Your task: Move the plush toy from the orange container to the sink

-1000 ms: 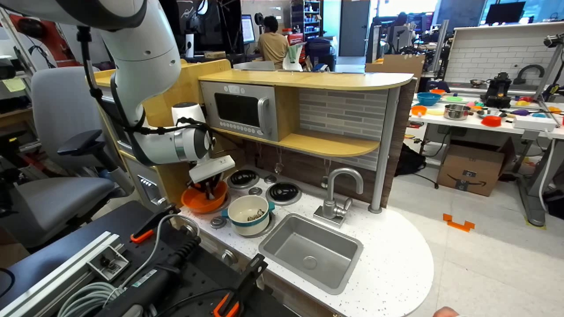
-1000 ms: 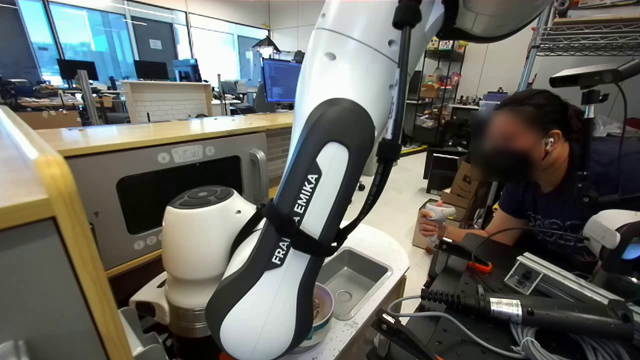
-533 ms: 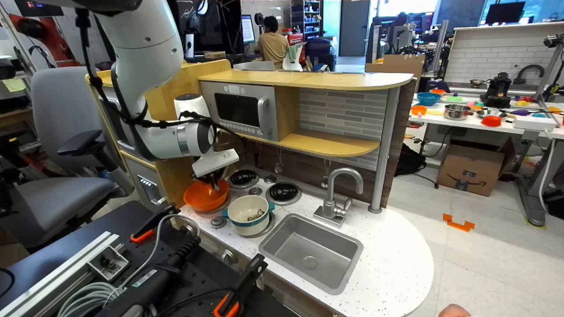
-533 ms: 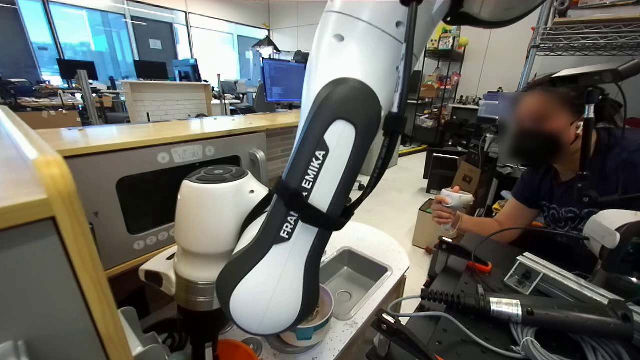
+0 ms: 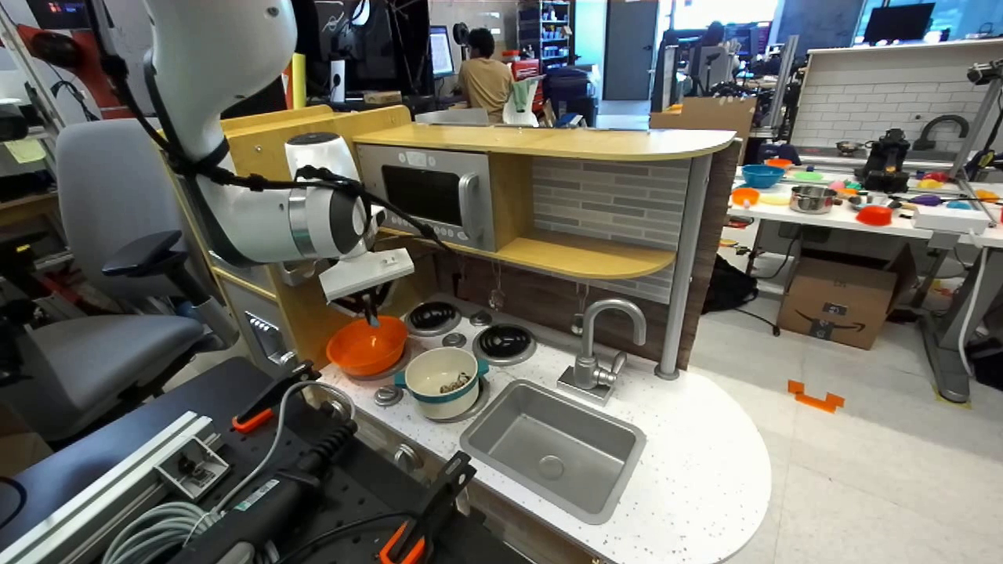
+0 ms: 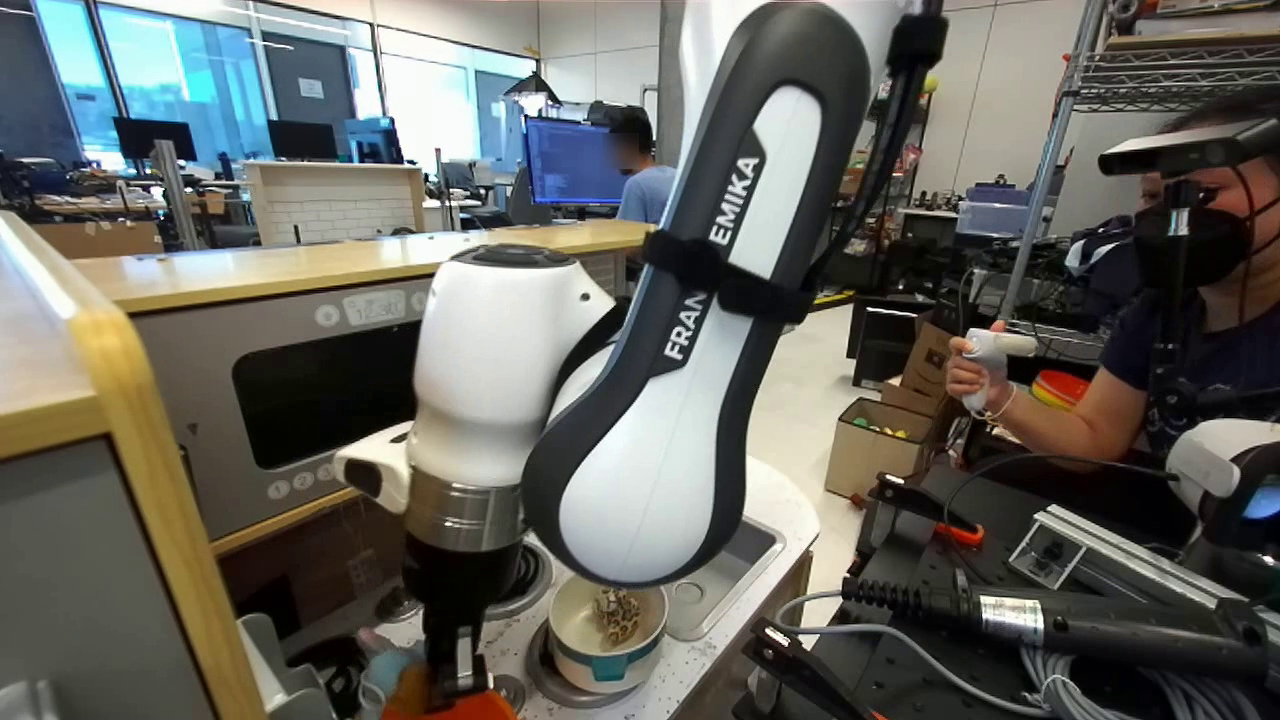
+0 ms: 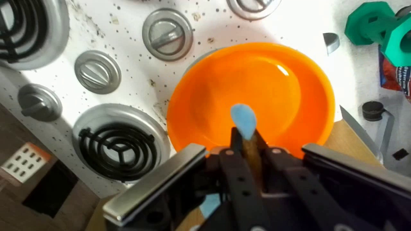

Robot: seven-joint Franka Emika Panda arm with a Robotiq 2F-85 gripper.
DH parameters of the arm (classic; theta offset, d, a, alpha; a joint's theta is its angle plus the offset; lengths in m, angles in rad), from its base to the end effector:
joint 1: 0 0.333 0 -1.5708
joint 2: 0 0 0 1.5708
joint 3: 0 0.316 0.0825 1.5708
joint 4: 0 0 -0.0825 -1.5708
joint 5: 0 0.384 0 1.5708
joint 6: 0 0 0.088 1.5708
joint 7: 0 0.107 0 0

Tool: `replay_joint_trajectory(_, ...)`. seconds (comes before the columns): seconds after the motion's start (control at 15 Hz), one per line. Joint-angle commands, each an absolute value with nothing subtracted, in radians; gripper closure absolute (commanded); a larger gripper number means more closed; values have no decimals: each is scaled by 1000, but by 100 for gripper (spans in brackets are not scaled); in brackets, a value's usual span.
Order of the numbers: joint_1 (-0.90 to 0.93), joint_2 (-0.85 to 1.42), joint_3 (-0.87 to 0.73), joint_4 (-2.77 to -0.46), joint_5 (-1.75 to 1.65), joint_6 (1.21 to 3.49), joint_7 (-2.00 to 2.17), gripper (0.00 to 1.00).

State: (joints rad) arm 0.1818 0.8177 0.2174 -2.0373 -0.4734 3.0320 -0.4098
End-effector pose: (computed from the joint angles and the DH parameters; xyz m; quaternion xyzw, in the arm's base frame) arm 0.5189 0.2605 0.0674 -0.8224 -0.5575 -0.1106 0.0247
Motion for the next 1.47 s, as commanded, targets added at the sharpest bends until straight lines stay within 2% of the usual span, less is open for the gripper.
replay_joint_trajectory(0.0,149,625,176,-2250,-415,3085,-324,98)
replay_joint_trajectory(0.6,11,335,99,-2521,-310,3017,-300,98)
replay_joint_trajectory(1.2,30,360,-152,-2424,-297,2936,-113,98)
replay_joint_trajectory(1.4,32,390,-188,-2398,-294,2924,-64,98)
